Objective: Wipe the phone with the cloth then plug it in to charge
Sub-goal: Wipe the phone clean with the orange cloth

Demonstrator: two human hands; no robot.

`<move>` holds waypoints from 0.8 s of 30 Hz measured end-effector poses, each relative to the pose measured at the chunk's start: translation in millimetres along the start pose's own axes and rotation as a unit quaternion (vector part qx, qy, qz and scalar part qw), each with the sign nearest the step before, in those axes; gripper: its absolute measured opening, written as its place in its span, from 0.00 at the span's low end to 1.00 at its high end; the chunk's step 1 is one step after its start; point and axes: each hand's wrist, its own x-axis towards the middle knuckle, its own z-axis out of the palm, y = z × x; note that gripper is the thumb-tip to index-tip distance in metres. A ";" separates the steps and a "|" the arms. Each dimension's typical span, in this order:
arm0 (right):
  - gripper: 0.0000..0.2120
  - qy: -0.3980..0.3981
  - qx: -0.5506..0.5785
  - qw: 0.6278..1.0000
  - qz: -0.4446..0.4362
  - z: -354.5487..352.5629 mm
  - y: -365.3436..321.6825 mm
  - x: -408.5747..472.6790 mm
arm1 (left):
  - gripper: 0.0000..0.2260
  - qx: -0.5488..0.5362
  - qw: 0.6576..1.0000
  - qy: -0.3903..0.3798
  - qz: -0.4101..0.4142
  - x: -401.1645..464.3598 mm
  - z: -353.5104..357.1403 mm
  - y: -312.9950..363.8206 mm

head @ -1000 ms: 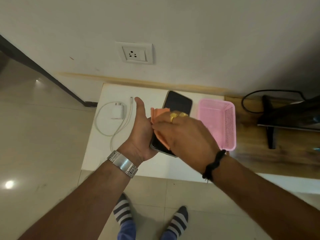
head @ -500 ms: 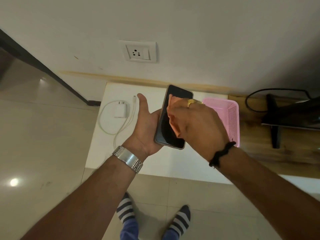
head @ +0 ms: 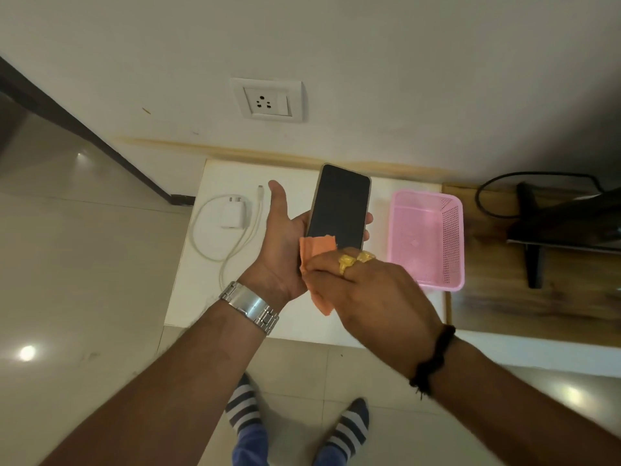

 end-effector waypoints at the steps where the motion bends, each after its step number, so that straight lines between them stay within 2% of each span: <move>1: 0.18 0.000 -0.006 1.000 0.007 -2.9 6.1 -1.5 | 0.54 -0.003 1.000 -0.006 0.003 -0.7 -2.2 1.9; 5: 0.19 0.035 -0.038 0.997 0.058 -11.7 25.3 -11.7 | 0.54 -0.017 0.999 -0.040 0.001 -1.7 -5.8 12.0; 8: 0.13 -0.039 -0.030 0.998 0.038 -10.7 15.1 3.0 | 0.54 -0.007 1.000 -0.019 0.002 0.2 2.7 3.5; 10: 0.11 -0.023 -0.025 0.998 0.047 -16.9 22.4 21.3 | 0.52 -0.003 1.000 -0.004 -0.019 -1.0 8.3 -3.2; 15: 0.06 0.036 -0.062 0.982 0.177 -34.2 62.3 42.7 | 0.52 0.004 0.999 -0.030 -0.026 -6.6 8.7 -2.5; 18: 0.12 -0.028 -0.019 0.993 0.110 -19.4 14.5 14.8 | 0.52 0.018 1.000 -0.009 -0.012 -5.6 1.1 6.5; 20: 0.11 -0.078 -0.008 0.995 0.058 -16.3 -0.8 4.1 | 0.53 0.033 0.999 -0.006 -0.008 -7.2 0.4 6.7; 21: 0.09 -0.073 -0.014 0.995 0.060 -20.2 9.4 9.7 | 0.52 0.028 0.999 -0.005 -0.016 -8.6 1.6 3.7; 24: 0.06 0.010 -0.070 0.983 0.169 -38.2 60.4 42.4 | 0.52 0.035 0.999 -0.021 -0.022 -13.1 4.5 -3.7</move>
